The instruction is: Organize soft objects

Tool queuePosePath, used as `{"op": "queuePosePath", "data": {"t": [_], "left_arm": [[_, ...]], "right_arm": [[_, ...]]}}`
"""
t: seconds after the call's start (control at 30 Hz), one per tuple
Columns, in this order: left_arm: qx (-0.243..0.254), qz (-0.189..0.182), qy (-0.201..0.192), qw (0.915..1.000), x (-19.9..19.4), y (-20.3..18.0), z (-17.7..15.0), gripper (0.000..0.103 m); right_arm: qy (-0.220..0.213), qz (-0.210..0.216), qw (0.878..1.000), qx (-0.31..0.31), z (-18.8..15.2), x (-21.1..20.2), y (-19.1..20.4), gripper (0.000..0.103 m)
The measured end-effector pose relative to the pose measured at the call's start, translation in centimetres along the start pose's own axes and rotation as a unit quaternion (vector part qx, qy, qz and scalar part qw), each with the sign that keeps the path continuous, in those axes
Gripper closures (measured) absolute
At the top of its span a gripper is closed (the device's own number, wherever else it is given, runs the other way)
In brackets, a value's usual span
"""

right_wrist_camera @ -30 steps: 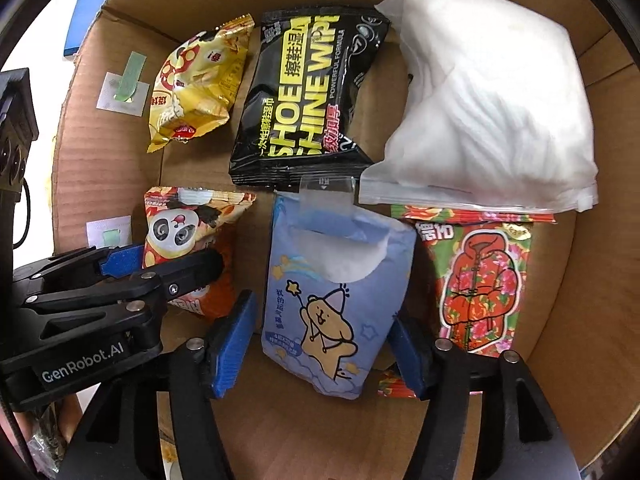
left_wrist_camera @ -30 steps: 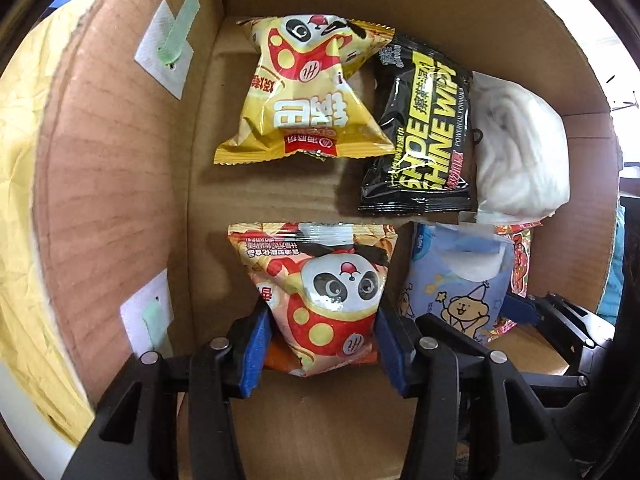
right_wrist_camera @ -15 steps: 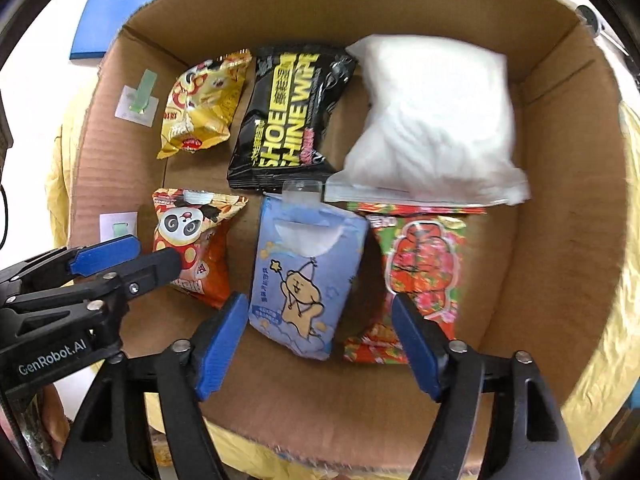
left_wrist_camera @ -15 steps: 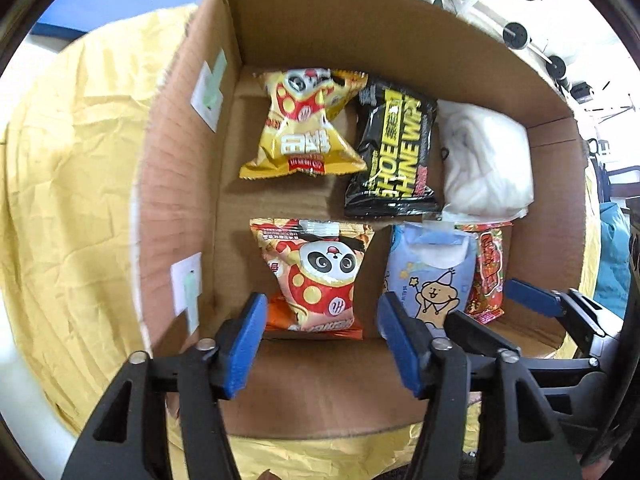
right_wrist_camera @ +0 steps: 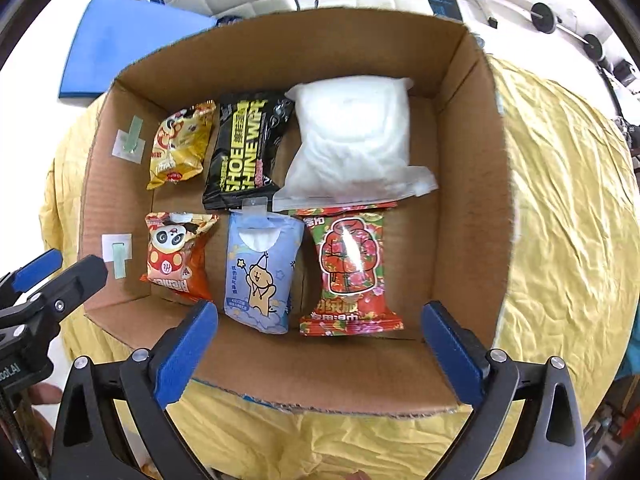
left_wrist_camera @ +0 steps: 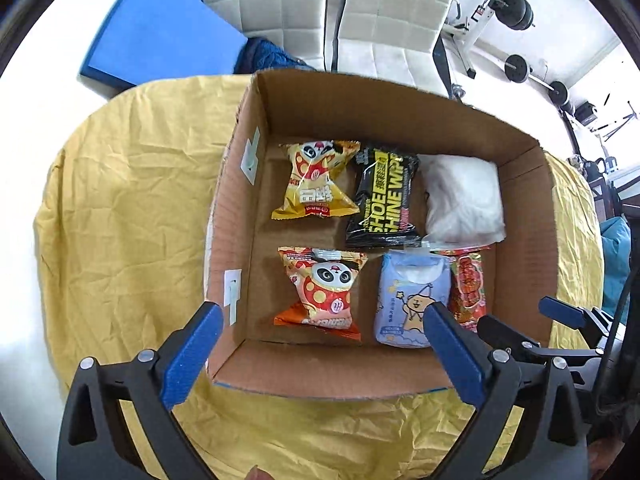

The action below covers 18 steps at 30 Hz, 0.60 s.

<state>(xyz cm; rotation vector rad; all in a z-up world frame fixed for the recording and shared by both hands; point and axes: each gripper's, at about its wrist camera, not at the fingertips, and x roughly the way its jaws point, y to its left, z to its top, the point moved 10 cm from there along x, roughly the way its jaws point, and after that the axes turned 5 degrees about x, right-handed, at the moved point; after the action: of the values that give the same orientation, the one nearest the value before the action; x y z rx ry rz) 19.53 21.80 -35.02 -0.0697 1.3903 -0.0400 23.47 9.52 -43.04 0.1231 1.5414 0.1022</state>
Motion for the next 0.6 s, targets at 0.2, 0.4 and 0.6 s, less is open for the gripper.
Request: {"op": "queuePosePath", "data": {"t": [0.2, 0.4, 0.6], "left_arm": [[0.008, 0.014, -0.050, 0.9986, -5.1, -1.3, -0.5, 0.000], [0.004, 0.003, -0.108, 0.9942, -12.6, -3.2, -2.1, 0.000], [0.009, 0.000, -0.146, 0.9892, -18.9, -4.8, -3.4, 0.000]], "right_arm": [[-0.040, -0.008, 0.999, -0.001, -1.0, -3.8, -0.4, 0.000], [-0.097, -0.006, 0.995, -0.004, -3.4, -11.4, -1.2, 0.000], [-0.146, 0.005, 0.989, -0.012, -6.6, -20.0, -1.7, 0.000]]}}
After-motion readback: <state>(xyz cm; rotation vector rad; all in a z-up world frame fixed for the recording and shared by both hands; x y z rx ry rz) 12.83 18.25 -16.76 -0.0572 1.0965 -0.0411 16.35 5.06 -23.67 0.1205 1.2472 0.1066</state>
